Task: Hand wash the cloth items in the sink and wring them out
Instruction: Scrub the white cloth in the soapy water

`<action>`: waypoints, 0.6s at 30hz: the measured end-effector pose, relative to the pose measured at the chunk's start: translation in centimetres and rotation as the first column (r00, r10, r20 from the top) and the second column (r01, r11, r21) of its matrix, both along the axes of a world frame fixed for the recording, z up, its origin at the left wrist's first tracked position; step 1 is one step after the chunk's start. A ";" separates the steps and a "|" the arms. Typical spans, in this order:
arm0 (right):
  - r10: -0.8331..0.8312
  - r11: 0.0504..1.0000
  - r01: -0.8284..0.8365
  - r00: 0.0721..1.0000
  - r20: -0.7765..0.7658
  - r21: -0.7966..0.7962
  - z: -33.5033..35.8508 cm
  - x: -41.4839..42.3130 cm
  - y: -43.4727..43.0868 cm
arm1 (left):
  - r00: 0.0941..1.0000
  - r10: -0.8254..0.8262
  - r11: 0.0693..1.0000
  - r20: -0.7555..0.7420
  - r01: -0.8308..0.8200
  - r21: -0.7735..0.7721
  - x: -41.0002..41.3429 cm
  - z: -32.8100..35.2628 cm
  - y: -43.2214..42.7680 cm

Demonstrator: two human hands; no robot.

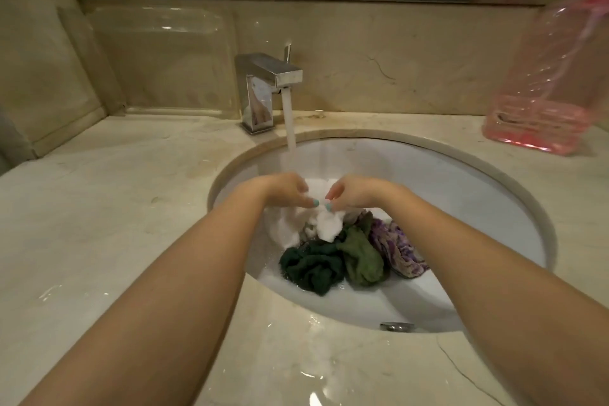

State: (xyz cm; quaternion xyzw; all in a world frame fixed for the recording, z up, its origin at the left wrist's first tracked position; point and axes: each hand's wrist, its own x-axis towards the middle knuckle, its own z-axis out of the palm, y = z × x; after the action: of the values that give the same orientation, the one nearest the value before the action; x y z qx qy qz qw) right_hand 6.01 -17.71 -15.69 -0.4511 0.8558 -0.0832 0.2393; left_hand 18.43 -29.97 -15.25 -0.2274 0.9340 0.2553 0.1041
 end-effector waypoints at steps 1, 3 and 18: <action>0.012 0.999 -0.011 1.000 0.008 -0.034 -0.4 -0.2 0.2 | 0.998 -0.031 0.999 0.063 0.032 -0.018 0.2 0.0 0.0; 0.009 0.990 -0.002 0.999 0.053 -0.139 -0.5 -0.6 0.2 | 0.997 -0.040 0.999 0.071 0.043 -0.032 0.2 0.0 -0.4; -0.163 0.745 0.151 0.986 0.042 -0.650 2.0 -1.8 0.4 | 0.713 0.479 0.839 -0.512 -0.200 0.506 0.8 2.6 -0.7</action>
State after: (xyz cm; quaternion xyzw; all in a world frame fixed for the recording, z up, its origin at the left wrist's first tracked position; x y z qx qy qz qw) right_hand 4.23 -17.27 -13.67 -0.4333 0.8102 -0.3911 0.0524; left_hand 19.19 -30.65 -12.67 -0.2747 0.7785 0.5225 -0.2131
